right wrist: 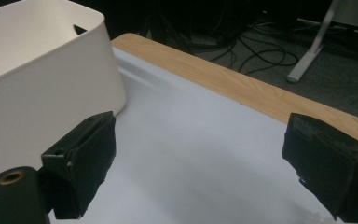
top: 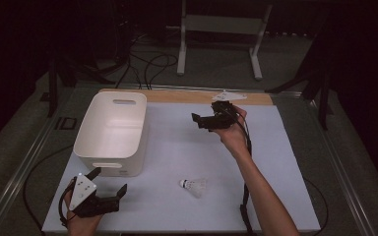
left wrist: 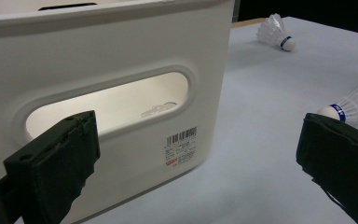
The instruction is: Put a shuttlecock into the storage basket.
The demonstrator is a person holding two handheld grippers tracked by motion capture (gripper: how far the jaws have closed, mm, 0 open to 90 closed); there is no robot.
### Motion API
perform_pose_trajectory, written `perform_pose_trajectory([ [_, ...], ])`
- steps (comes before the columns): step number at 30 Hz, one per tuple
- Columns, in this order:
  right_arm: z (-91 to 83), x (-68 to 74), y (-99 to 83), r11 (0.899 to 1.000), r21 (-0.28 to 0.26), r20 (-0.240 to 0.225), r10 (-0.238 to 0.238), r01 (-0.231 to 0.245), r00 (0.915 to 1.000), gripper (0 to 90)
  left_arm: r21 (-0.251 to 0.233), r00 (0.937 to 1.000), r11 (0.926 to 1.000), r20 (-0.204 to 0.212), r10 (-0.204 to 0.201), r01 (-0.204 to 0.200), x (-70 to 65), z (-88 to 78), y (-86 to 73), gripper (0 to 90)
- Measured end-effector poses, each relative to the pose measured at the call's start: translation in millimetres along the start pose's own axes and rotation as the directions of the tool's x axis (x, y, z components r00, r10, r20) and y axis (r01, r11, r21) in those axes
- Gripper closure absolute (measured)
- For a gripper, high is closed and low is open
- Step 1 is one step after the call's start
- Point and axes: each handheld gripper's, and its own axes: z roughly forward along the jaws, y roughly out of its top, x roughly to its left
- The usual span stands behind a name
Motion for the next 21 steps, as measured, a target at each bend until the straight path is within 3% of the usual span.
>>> perform_pose_trajectory([
  [21,1.7,-30.7,-5.1,0.999,0.026,0.063,0.045,-0.046,0.9970,9.7,0.000,1.0000,1.0000,0.000,0.001,-0.001,0.0,0.1,0.1,0.0],
])
